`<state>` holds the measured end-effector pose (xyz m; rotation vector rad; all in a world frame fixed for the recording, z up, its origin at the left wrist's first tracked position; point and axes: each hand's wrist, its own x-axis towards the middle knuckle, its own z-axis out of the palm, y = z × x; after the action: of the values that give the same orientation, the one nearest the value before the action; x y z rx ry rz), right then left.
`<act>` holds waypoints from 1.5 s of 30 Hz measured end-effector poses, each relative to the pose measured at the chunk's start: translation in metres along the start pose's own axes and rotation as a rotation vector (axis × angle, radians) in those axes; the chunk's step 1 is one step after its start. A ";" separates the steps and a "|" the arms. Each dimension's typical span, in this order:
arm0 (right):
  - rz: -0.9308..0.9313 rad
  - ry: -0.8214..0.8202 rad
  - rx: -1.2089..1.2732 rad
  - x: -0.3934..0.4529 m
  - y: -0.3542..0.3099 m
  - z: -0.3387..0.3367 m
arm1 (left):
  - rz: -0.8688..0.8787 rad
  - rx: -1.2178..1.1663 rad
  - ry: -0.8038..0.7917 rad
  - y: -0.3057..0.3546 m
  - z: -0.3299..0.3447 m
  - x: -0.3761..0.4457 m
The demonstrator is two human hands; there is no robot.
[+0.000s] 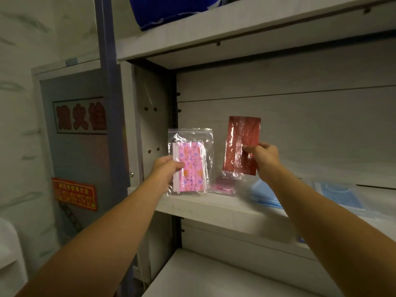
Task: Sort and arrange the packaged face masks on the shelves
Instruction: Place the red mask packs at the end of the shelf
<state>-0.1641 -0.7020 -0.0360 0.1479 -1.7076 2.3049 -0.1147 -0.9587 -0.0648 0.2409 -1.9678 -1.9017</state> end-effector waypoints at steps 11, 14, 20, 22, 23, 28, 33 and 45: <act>-0.045 0.121 0.041 0.026 0.010 -0.017 | 0.026 -0.126 -0.194 -0.024 0.047 0.090; -0.049 0.146 0.038 0.030 0.016 -0.019 | 0.024 -0.086 -0.258 -0.029 0.058 0.099; -0.060 0.170 0.001 0.040 0.030 -0.025 | 0.180 0.234 -0.327 -0.028 0.065 0.085; -0.056 0.182 -0.031 0.043 0.035 -0.030 | 0.273 0.404 -0.336 -0.035 0.067 0.085; -0.060 0.187 -0.041 0.045 0.036 -0.032 | 0.312 0.471 -0.337 -0.038 0.067 0.086; -0.072 0.139 -0.090 0.046 0.037 -0.034 | 0.441 0.604 -0.303 -0.044 0.072 0.089; -0.093 0.127 -0.152 0.044 0.037 -0.033 | 0.503 0.640 -0.289 -0.047 0.075 0.093; -0.115 0.102 -0.156 0.038 0.038 -0.037 | 0.535 0.770 -0.278 -0.056 0.076 0.097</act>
<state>-0.2081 -0.6715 -0.0733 0.0936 -1.7703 2.0532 -0.2411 -0.9295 -0.1049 -0.3391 -2.5402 -0.8307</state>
